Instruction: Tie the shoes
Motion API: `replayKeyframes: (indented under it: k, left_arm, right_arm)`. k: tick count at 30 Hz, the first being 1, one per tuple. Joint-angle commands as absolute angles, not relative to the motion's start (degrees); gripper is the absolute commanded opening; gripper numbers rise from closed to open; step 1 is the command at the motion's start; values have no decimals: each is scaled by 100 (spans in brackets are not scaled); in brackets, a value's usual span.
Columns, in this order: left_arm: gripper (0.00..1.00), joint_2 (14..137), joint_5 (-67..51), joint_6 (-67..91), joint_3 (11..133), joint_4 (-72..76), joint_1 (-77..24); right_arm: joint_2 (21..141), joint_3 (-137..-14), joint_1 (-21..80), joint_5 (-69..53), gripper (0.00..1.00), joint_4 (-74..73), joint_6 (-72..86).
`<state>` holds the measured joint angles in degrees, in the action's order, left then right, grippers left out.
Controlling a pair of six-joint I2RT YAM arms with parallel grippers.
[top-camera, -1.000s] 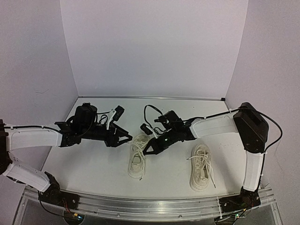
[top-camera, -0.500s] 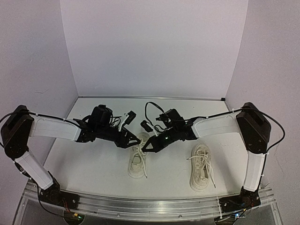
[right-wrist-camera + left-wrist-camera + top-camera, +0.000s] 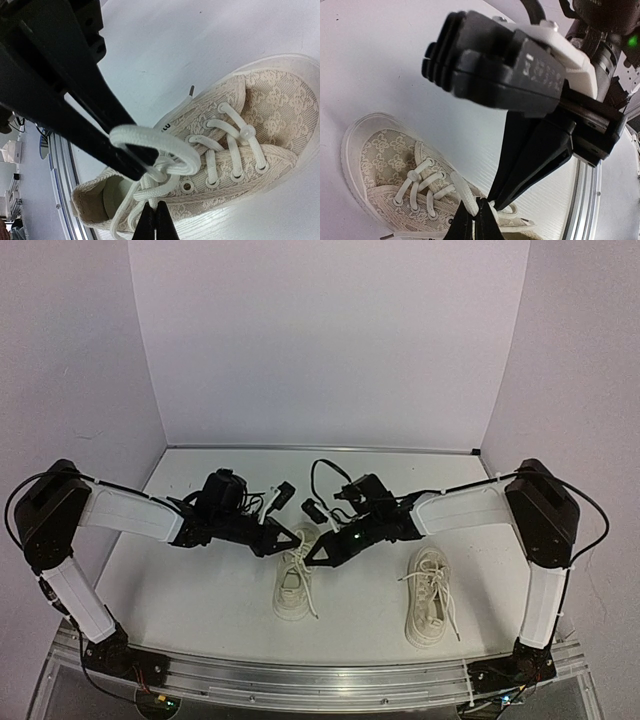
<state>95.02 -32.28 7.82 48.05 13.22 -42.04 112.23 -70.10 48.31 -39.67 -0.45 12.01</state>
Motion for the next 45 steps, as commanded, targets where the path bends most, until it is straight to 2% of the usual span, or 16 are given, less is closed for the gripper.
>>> replayKeyframes:
  k: [1,17,45]
  left_arm:
    - [0,9318,-3009,854,4900,1690,-4164]
    - [0,9090,-2218,940,4622,1664,-3928]
    - [0,8985,-1757,994,4379,1643,-3503]
  right_arm:
    - [10870,-6892,4859,-3956,0,69,1260]
    - [10750,-6492,4868,-4040,0,1,1299]
    - [10699,-5964,4861,-3938,0,-394,1212]
